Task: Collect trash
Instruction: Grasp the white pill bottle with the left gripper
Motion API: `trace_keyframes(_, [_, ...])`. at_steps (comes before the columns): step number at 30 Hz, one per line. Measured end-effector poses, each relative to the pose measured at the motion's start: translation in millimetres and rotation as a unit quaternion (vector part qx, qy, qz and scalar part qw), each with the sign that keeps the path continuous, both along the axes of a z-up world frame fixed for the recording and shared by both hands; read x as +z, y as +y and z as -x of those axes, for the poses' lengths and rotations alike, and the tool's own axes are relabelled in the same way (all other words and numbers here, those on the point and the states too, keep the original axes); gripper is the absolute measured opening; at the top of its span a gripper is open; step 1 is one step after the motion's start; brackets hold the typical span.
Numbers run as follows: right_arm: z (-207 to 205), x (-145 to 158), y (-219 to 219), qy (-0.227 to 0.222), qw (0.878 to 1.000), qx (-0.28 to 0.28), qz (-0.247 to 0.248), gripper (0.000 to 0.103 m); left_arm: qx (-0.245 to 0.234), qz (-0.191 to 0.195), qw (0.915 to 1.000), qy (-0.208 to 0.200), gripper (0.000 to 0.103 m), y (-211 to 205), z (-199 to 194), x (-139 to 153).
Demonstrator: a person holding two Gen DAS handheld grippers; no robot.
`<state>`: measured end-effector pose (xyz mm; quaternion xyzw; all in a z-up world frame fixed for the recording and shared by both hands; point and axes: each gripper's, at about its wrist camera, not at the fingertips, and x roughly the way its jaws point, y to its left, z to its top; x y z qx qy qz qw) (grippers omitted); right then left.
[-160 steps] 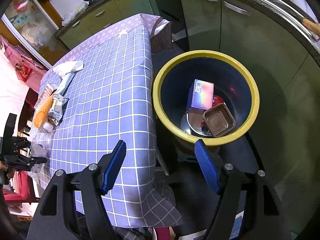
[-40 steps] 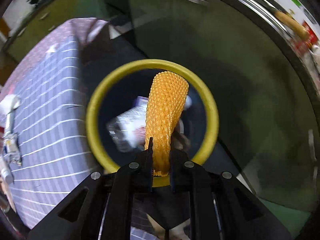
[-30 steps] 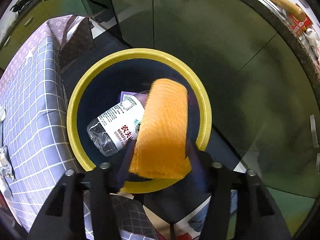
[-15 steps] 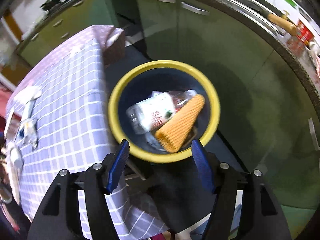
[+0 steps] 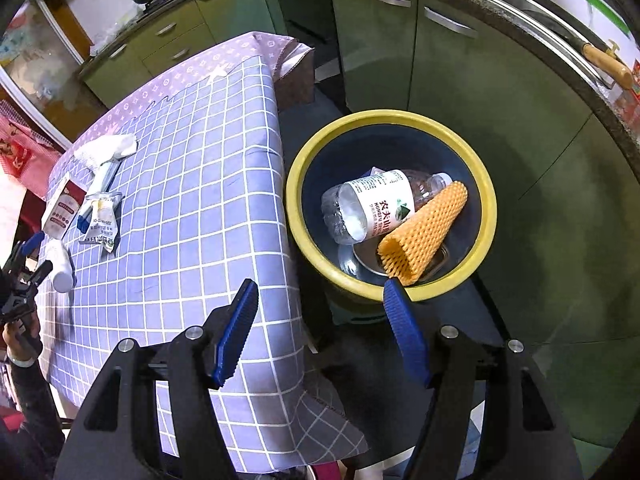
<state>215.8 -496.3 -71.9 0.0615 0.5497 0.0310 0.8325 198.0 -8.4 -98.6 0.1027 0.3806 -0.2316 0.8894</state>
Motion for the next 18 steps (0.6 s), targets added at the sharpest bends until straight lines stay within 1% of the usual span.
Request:
trace_keyframes(5, [-3,-7,5,0.009,1.000,0.004,-0.002,0.065,-0.031,-0.012,0.9994,0.007,0.096,-5,0,-9])
trace_keyframes(9, [-7,-12,12,0.013,1.000,0.011,-0.002,0.065,-0.040,-0.030,0.9986,0.015,0.096,-10,-1,-19])
trace_keyframes(14, [-9,-15,17,0.017,1.000,0.014,-0.001,0.065,-0.047,-0.036,0.9981,0.014,0.096,-12,-2,-26])
trace_keyframes(15, [-9,-16,17,0.018,1.000,0.014,-0.002,0.065,-0.047,-0.037,0.9981,0.016,0.092,-11,-2,-27])
trace_keyframes(16, [-9,-16,17,0.019,1.000,0.015,-0.003,0.065,-0.048,-0.036,0.9979,0.022,0.082,-11,-3,-29])
trace_keyframes(18, [-8,-16,17,0.018,1.000,0.016,-0.004,0.065,-0.047,-0.033,0.9979,0.029,0.081,-10,-4,-30])
